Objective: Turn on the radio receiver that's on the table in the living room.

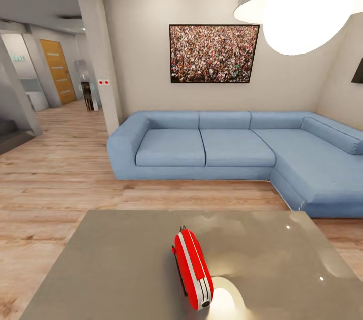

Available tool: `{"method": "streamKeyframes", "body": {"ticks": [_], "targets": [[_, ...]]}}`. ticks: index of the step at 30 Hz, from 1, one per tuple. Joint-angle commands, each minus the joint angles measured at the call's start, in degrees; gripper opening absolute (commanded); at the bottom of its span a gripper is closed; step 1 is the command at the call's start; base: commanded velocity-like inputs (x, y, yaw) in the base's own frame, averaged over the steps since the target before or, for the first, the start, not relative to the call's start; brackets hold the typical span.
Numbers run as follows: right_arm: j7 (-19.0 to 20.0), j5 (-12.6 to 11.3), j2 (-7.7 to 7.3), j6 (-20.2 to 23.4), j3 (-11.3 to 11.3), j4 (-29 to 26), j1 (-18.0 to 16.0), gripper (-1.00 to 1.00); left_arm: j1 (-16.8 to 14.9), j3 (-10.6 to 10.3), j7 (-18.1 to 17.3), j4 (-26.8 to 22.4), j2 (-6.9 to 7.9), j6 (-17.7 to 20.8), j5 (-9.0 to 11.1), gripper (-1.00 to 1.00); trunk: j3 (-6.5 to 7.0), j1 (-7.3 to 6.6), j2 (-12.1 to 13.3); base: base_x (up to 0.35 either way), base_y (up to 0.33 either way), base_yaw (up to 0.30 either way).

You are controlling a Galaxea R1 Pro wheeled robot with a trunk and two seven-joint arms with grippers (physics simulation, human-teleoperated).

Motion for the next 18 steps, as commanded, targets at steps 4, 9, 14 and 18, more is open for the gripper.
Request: {"method": "streamKeyframes", "body": {"ticks": [4, 9, 14, 18], "targets": [[0.02, -0.03, -0.01, -0.01, -0.02, 0.00, 0.00, 1.00, 0.00, 0.00, 0.00, 0.00, 0.00, 0.00, 0.00, 1.00, 0.72, -0.89, 1.62, 0.000, 0.000, 0.000], [0.01, -0.01, -0.01, 0.06, -0.02, 0.00, 0.00, 1.00, 0.00, 0.00, 0.00, 0.00, 0.00, 0.00, 0.00, 1.00, 1.62, -1.98, 3.62, 0.000, 0.000, 0.000], [-0.05, 0.00, -0.01, 0.00, -0.02, 0.00, 0.00, 1.00, 0.00, 0.00, 0.00, 0.00, 0.00, -0.01, 0.00, 1.00, 2.52, -3.08, 5.63, 0.000, 0.000, 0.000], [-0.06, 0.00, -0.01, -0.01, -0.02, 0.00, 0.00, 1.00, 0.00, 0.00, 0.00, 0.00, 0.00, 0.00, 0.00, 1.00, 3.24, -3.96, 7.23, 0.000, 0.000, 0.000]]}}
